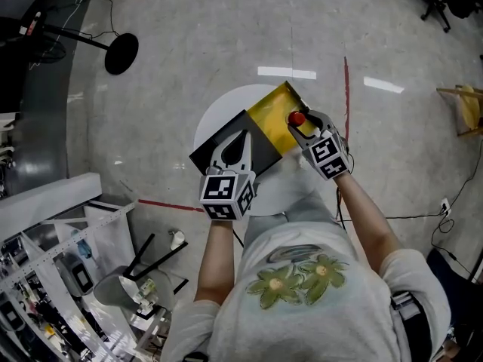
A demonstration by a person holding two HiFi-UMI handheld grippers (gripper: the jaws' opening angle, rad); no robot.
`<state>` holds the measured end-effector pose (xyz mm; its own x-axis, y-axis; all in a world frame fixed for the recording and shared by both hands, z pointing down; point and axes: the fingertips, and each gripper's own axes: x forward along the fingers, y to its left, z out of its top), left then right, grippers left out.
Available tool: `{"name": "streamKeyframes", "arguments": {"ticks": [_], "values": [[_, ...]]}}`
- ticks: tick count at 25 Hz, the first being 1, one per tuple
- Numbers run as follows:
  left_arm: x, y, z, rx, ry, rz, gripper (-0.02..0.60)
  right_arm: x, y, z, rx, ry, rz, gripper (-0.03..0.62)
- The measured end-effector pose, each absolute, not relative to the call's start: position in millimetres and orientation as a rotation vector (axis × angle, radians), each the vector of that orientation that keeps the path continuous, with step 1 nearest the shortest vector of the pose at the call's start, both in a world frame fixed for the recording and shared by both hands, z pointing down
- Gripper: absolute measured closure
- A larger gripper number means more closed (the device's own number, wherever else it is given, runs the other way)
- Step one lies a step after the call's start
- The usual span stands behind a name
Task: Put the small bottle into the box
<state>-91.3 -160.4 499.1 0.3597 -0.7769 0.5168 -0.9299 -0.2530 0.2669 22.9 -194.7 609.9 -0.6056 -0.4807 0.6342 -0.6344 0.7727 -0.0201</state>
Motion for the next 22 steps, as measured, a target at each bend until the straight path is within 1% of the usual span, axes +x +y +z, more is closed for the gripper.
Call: {"name": "streamKeyframes", "arguments": {"ticks": [22], "values": [[-98, -162, 516, 2.040, -1.498, 0.415, 0.580, 18, -205, 657, 0.730, -2.281, 0.335, 0.392]]}}
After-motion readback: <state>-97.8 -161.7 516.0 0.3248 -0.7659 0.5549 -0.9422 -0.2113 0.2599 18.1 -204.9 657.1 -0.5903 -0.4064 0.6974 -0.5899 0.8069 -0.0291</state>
